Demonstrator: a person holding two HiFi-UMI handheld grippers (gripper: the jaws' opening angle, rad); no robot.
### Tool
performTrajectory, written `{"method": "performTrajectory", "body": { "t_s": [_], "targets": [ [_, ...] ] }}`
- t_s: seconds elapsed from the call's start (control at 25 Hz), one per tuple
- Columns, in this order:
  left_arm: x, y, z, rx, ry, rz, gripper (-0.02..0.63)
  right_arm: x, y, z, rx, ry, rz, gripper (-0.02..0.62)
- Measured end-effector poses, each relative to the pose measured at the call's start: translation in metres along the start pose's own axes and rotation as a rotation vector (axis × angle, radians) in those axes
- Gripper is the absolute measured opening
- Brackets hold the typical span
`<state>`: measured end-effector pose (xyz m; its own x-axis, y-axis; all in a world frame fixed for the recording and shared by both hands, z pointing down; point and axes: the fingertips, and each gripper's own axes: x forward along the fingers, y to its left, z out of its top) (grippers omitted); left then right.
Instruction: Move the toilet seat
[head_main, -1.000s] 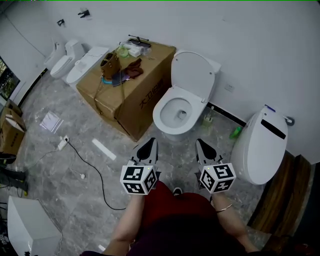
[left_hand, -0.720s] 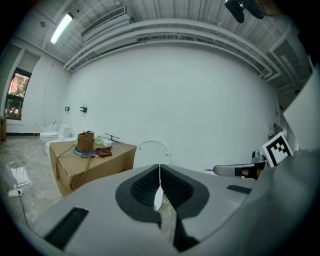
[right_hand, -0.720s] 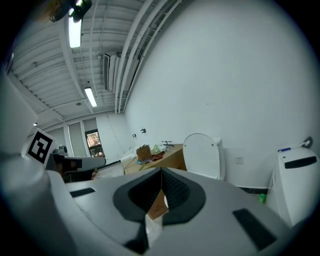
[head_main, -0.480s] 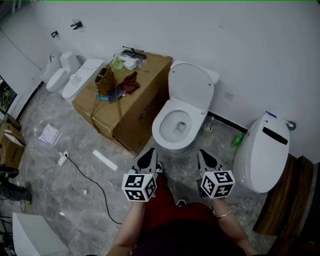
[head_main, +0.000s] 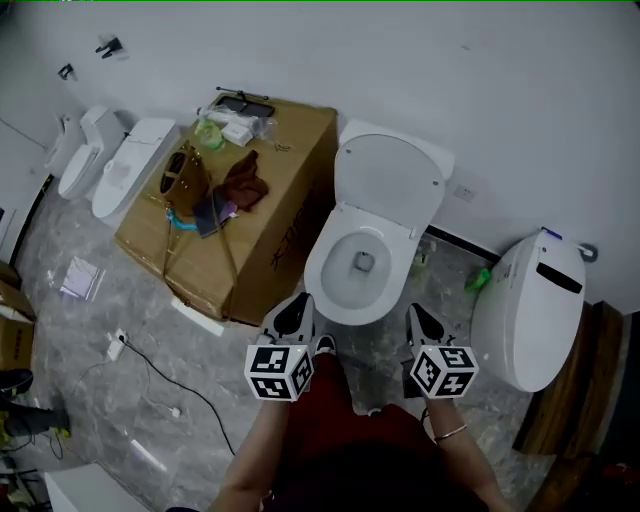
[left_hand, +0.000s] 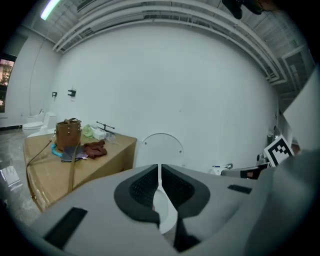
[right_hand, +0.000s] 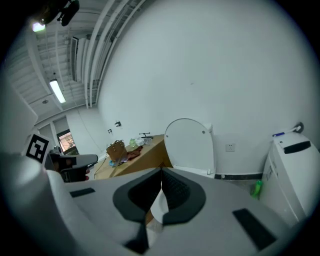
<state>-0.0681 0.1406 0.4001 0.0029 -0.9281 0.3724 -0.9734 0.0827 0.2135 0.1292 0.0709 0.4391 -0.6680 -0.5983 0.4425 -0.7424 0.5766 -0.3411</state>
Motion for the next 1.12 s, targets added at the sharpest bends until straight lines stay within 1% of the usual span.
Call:
{"method": "performTrajectory", "body": {
  "t_s": [0.24, 0.4, 0.52, 0.6, 0.72, 0.92, 1.0, 1.12],
  "targets": [
    [0.066, 0.065, 0.013, -0.009, 0.079, -0.057, 0.029, 0.06, -0.009, 0.0, 0.09, 0.048, -0.131, 0.017],
    [0.103, 0.089, 0.005, -0.035, 0.139, -0.094, 0.029, 0.08, -0.024, -0.009, 0.179, 0.071, -0.196, 0.017],
    [0.127, 0.1, -0.009, -0.051, 0.192, -0.099, 0.029, 0.088, -0.04, -0.021, 0.218, 0.102, -0.256, 0.017],
    [0.141, 0.106, -0.022, -0.059, 0.233, -0.097, 0.029, 0.095, -0.051, -0.032, 0.251, 0.127, -0.29, 0.017],
    [0.161, 0.112, -0.046, -0.058, 0.298, -0.105, 0.029, 0.108, -0.067, -0.052, 0.289, 0.164, -0.318, 0.017],
    [0.194, 0.125, -0.103, -0.037, 0.395, -0.095, 0.029, 0.136, -0.094, -0.099, 0.33, 0.246, -0.341, 0.017],
    [0.205, 0.132, -0.128, -0.053, 0.434, -0.079, 0.029, 0.15, -0.102, -0.119, 0.324, 0.282, -0.342, 0.017],
    [0.217, 0.141, -0.164, -0.113, 0.49, -0.06, 0.029, 0.169, -0.107, -0.153, 0.322, 0.348, -0.332, 0.017]
  ]
}}
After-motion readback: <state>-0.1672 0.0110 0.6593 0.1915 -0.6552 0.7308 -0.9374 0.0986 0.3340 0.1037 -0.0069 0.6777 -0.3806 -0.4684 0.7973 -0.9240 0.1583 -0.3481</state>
